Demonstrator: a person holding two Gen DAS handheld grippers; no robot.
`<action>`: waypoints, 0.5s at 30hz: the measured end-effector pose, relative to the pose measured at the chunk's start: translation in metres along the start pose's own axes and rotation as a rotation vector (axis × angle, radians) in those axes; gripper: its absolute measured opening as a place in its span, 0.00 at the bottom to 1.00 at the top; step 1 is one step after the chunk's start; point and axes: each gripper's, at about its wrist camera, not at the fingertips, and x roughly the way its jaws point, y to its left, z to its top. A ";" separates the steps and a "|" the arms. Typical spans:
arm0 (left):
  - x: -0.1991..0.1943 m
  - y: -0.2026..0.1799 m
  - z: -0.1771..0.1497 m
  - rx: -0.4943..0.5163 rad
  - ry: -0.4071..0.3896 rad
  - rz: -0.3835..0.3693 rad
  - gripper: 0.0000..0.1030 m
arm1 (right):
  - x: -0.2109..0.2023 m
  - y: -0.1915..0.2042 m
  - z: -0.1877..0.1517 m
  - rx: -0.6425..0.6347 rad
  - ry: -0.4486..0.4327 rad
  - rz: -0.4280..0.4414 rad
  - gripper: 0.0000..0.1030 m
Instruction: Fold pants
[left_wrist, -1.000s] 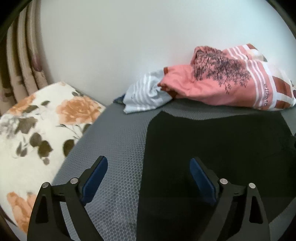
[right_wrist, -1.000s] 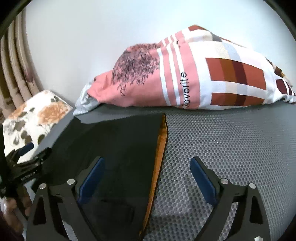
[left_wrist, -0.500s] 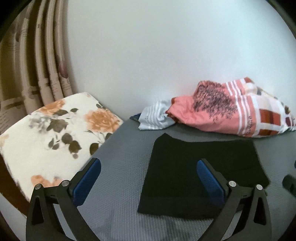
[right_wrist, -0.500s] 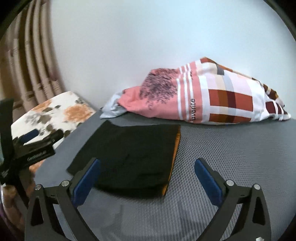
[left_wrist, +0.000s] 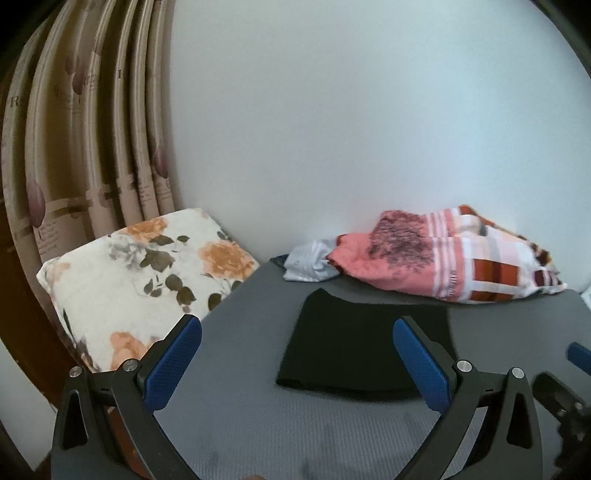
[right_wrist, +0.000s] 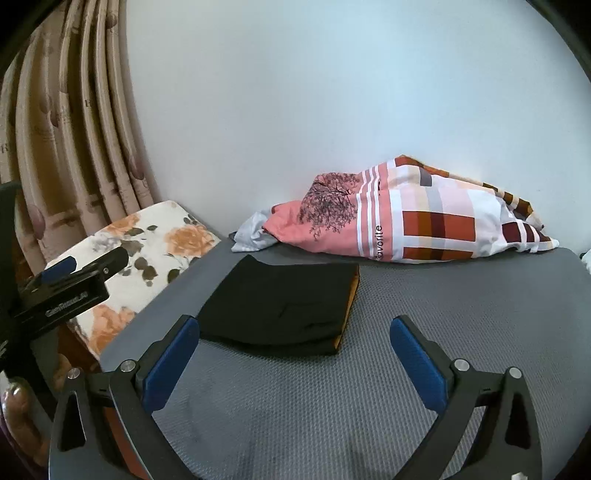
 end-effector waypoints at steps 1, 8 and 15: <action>-0.011 -0.001 -0.001 0.000 -0.009 -0.004 1.00 | -0.005 0.001 0.000 -0.002 -0.005 0.000 1.00; -0.073 -0.009 -0.016 -0.016 -0.055 -0.049 1.00 | -0.050 0.012 -0.003 -0.036 -0.042 -0.006 1.00; -0.100 -0.025 -0.017 0.039 -0.055 -0.091 1.00 | -0.078 0.016 -0.007 -0.031 -0.059 -0.010 1.00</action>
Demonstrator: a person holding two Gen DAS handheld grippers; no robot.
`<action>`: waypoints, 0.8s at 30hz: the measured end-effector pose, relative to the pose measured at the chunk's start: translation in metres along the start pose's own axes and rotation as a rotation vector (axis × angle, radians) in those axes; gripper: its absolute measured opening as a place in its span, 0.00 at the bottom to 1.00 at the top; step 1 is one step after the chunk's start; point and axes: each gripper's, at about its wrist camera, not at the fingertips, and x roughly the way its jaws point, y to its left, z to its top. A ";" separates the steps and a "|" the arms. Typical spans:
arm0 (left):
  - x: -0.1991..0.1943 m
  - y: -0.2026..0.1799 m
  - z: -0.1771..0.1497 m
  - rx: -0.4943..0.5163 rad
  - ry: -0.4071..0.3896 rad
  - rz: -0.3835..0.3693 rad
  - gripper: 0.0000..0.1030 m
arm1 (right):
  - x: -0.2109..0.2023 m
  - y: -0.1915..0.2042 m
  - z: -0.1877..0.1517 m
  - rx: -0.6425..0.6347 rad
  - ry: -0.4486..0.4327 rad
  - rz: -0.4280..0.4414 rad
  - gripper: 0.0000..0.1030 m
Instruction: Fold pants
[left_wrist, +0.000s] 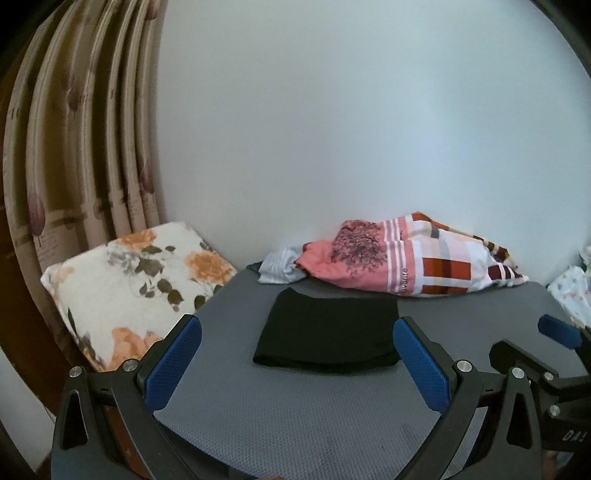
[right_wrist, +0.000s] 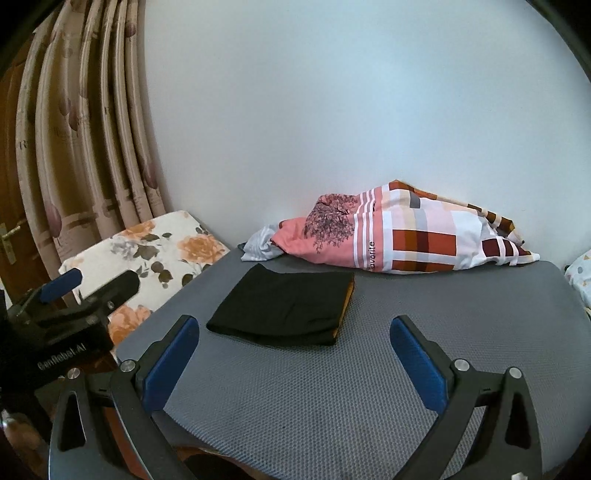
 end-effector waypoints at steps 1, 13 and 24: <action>-0.004 -0.003 0.000 0.011 -0.007 0.000 1.00 | -0.004 0.001 0.000 -0.003 -0.004 -0.007 1.00; -0.015 -0.004 0.001 0.011 -0.008 -0.018 1.00 | -0.024 0.008 -0.002 -0.011 -0.025 -0.026 1.00; -0.006 0.000 -0.003 -0.014 0.029 -0.023 1.00 | -0.026 0.014 -0.004 -0.015 -0.021 -0.037 1.00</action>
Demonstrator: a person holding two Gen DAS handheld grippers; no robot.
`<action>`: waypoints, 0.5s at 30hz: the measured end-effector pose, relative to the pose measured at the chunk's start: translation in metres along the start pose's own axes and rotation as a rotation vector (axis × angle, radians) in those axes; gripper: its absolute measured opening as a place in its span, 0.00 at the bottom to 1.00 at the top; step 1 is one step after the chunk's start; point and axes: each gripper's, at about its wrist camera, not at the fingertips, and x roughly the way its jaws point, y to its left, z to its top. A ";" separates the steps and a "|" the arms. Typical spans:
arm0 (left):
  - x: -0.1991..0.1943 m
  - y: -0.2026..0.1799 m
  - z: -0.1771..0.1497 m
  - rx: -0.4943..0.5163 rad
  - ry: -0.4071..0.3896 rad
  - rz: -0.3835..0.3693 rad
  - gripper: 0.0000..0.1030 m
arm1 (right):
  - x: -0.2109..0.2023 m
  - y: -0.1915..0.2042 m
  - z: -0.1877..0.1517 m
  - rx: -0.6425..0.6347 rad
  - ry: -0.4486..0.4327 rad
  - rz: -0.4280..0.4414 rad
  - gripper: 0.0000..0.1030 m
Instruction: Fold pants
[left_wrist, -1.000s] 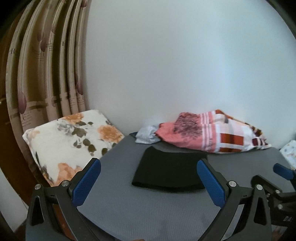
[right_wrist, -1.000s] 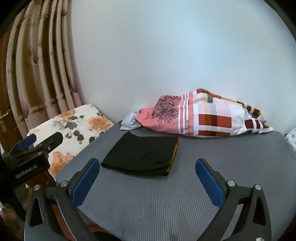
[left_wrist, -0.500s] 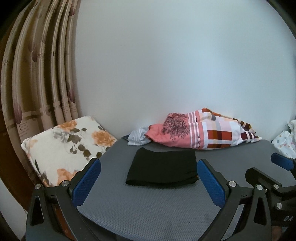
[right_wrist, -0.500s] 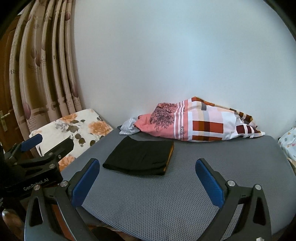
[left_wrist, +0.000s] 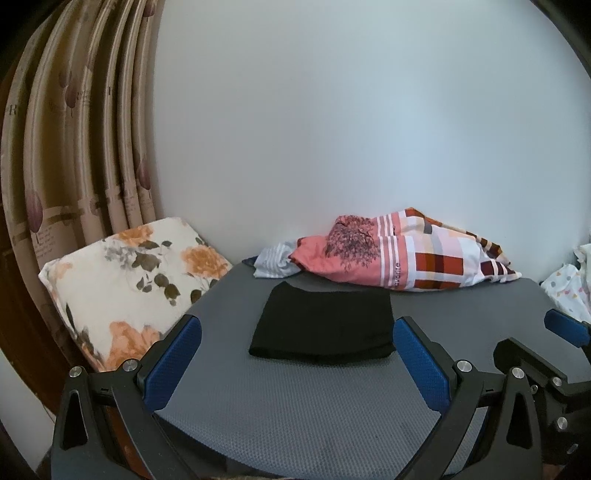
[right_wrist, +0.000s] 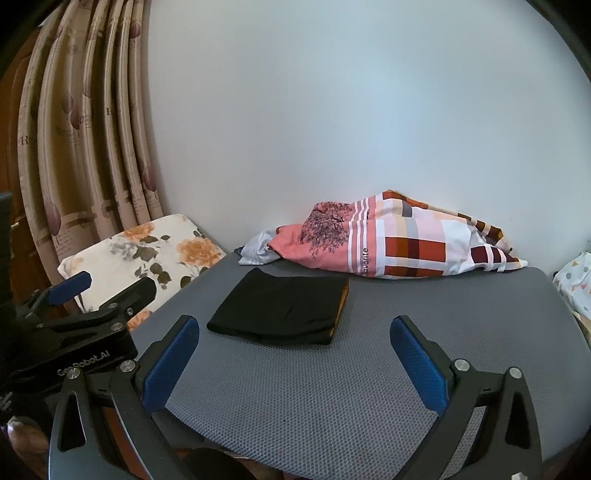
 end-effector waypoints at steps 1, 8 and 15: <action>0.001 0.000 -0.001 0.000 0.004 -0.001 1.00 | 0.000 0.000 0.000 -0.002 0.004 -0.002 1.00; 0.013 -0.002 -0.007 -0.002 0.038 -0.010 1.00 | 0.009 0.000 0.000 -0.004 0.020 -0.009 1.00; 0.032 0.004 -0.009 -0.014 0.082 0.014 1.00 | 0.029 -0.001 0.002 0.005 0.055 -0.009 1.00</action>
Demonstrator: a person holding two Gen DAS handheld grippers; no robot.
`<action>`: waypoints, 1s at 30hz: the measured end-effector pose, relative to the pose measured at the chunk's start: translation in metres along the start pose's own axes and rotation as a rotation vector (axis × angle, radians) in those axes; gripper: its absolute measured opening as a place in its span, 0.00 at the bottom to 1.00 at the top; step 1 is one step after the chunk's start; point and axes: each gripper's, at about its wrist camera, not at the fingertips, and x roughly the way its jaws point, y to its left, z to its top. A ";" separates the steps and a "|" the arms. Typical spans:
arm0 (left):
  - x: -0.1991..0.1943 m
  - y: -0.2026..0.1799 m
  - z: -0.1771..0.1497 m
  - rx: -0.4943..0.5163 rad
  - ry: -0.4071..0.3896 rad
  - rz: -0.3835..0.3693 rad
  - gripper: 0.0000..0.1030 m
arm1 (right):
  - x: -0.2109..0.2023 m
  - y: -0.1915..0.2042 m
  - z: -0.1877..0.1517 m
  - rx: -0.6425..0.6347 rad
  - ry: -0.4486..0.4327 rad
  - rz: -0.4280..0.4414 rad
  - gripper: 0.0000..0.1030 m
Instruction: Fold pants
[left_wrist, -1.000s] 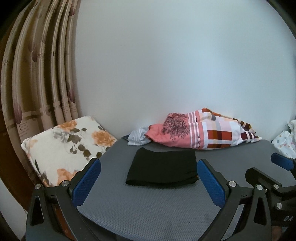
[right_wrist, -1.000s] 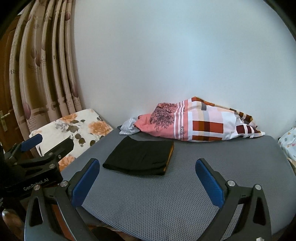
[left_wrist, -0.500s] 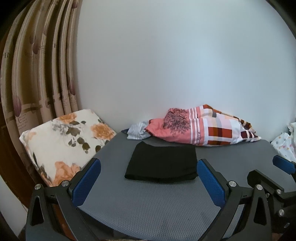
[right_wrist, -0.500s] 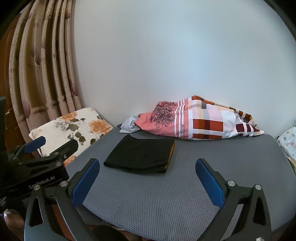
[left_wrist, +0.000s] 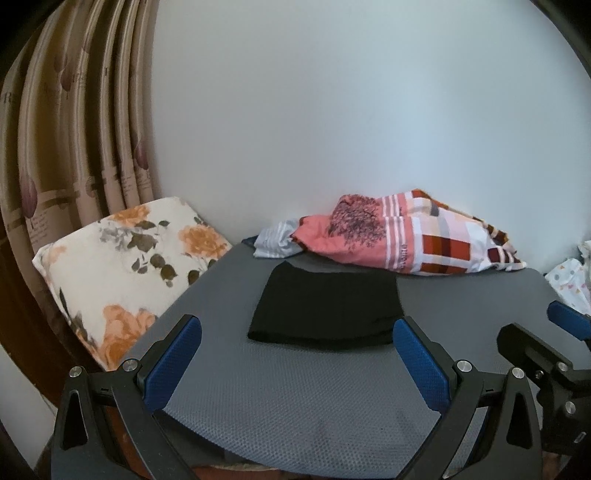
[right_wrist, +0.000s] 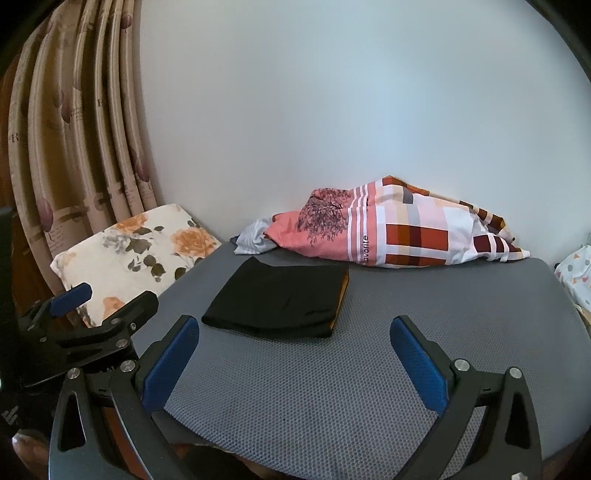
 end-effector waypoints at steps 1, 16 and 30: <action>0.002 0.001 0.000 -0.001 0.005 -0.002 1.00 | 0.002 0.001 0.001 -0.003 0.004 0.001 1.00; 0.041 0.019 0.001 -0.022 0.061 0.008 1.00 | 0.034 0.009 0.007 -0.015 0.044 0.002 1.00; 0.064 0.021 -0.002 -0.024 0.087 0.006 1.00 | 0.053 0.009 0.006 -0.018 0.074 -0.016 1.00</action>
